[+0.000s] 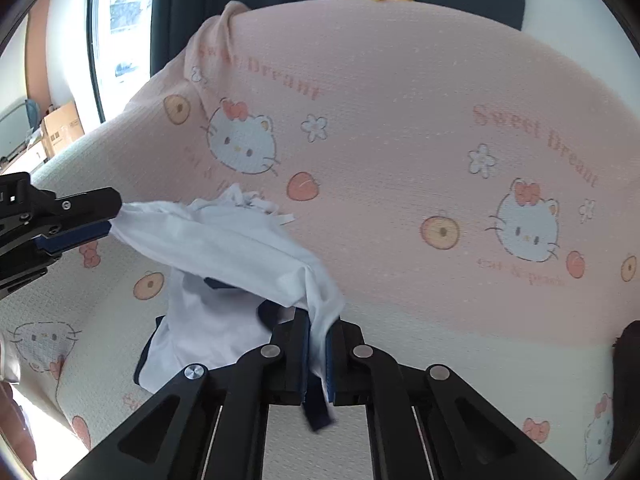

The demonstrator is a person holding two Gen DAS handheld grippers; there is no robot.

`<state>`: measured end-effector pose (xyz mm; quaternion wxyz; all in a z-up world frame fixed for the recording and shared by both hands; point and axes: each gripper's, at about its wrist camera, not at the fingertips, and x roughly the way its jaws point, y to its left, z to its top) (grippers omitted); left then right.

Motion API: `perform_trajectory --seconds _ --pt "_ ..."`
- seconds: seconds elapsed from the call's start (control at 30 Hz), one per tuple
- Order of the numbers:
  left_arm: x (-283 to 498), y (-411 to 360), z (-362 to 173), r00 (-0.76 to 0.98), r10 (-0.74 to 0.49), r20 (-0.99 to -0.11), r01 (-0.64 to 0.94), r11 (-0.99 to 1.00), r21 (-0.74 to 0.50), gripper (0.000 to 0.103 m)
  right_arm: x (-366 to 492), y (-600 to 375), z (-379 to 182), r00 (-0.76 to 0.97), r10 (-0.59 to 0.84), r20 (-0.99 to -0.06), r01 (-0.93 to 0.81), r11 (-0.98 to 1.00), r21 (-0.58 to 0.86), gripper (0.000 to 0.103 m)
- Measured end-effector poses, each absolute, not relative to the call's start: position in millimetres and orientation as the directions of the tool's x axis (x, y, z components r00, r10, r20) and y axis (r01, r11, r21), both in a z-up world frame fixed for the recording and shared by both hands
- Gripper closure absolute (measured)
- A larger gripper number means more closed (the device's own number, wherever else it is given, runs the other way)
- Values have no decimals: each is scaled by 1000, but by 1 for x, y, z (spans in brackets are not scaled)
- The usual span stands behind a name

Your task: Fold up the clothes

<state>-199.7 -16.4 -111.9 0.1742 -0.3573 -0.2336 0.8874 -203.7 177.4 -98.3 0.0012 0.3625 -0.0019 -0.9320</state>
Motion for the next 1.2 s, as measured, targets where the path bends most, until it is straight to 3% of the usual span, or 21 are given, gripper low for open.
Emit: perform_trajectory --seconds 0.2,0.33,0.4,0.47,0.5,0.77,0.83,0.9,1.0,1.1,1.2 --pt "-186 12 -98 -662 500 -559 -171 -826 -537 82 -175 237 -84 -748 94 -657 -99 -995 -30 101" --pt "-182 17 -107 -610 575 -545 -129 -750 -648 81 -156 271 -86 -714 45 -699 -102 -994 40 101" --pt "-181 15 -112 -606 598 -524 -106 -714 -692 72 -147 276 -87 -713 49 -699 -92 -995 24 101" --pt "-180 14 -116 -624 577 -527 -57 -706 -706 36 -139 278 -89 -711 52 -701 -81 -997 7 101" --pt "-179 12 -118 -632 577 -517 -45 -693 -719 31 -136 278 -91 -708 53 -704 -75 -997 1 101" --pt "-177 9 -126 -632 535 -560 -7 -727 -686 31 -135 269 -104 -670 -11 -743 -57 -996 67 100" --pt "-177 8 -129 -632 523 -572 -9 -743 -670 31 -140 265 -109 -655 -34 -755 -50 -995 88 96" --pt "-182 8 -134 -623 506 -596 -10 -768 -641 31 -145 260 -114 -640 -57 -766 -43 -993 110 72" --pt "-186 6 -143 -611 494 -618 -14 -788 -616 31 -152 254 -121 -617 -92 -781 -34 -989 143 45" --pt "-191 -1 -152 -608 475 -636 -6 -804 -594 31 -159 247 -129 -593 -127 -795 -26 -984 177 36" --pt "-199 -10 -163 -597 463 -655 10 -812 -583 31 -172 236 -140 -559 -141 -817 -25 -982 187 35"
